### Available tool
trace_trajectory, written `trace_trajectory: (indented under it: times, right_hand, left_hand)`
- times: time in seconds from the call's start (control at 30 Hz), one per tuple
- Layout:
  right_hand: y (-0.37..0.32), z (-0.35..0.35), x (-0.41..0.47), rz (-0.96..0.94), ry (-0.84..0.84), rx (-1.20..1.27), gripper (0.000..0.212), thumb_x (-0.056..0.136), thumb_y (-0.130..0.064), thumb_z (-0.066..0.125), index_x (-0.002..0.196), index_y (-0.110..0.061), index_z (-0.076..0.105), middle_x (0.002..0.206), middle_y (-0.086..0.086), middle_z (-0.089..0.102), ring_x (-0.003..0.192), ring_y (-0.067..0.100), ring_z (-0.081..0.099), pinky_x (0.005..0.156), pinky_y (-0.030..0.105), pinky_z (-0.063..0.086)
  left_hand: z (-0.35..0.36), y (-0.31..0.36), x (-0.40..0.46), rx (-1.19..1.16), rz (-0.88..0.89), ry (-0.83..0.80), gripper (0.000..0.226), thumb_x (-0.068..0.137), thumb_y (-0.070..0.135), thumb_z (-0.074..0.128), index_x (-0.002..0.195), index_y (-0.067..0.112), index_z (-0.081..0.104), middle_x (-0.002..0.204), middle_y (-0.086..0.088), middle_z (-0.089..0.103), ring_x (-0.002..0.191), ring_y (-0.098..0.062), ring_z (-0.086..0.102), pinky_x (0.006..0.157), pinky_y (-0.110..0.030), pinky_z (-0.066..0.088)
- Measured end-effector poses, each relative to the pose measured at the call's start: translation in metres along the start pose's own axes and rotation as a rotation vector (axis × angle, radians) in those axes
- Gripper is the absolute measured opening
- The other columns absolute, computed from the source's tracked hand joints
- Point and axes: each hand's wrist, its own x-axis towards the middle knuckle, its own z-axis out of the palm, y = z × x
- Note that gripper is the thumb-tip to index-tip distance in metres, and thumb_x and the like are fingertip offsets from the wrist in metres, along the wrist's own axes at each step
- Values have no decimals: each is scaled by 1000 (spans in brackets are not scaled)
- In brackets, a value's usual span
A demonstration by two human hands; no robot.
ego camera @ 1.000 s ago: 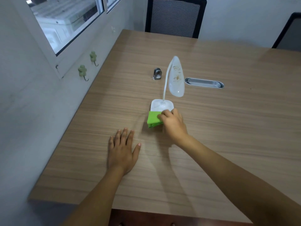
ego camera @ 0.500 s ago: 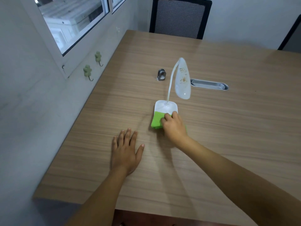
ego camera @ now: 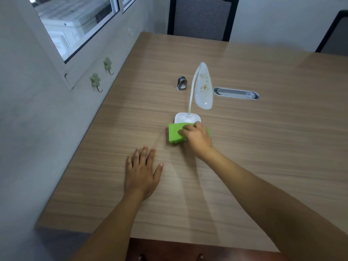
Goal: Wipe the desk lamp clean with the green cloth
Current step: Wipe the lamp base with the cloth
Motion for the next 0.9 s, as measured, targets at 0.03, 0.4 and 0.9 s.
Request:
trace_trajectory:
  times: [0.03, 0.4, 0.9]
  right_hand:
    - [2, 3, -13, -34, 24, 9, 41, 78, -6, 61, 118, -18, 63, 124, 3, 63, 107, 36, 52, 88, 39, 42]
    - [46, -17, -18, 117, 322, 201, 47, 69, 0, 44, 108, -10, 69, 102, 10, 74, 87, 38, 61, 79, 39, 53]
    - [58, -3, -43, 18, 223, 113, 39, 61, 1, 54, 95, -8, 73, 95, 12, 75, 81, 39, 63, 76, 41, 56]
  left_hand:
    - [0, 0, 0, 2, 0, -1, 63, 87, 56, 29, 140, 24, 42, 148, -6, 44, 139, -29, 37, 112, -49, 23]
    - [-1, 1, 0, 2, -1, 9, 63, 86, 55, 30, 137, 22, 47, 144, -8, 49, 136, -31, 41, 109, -51, 28]
    - [-2, 2, 0, 16, -2, -1, 65, 86, 55, 29, 137, 20, 47, 144, -10, 49, 135, -32, 42, 109, -51, 28]
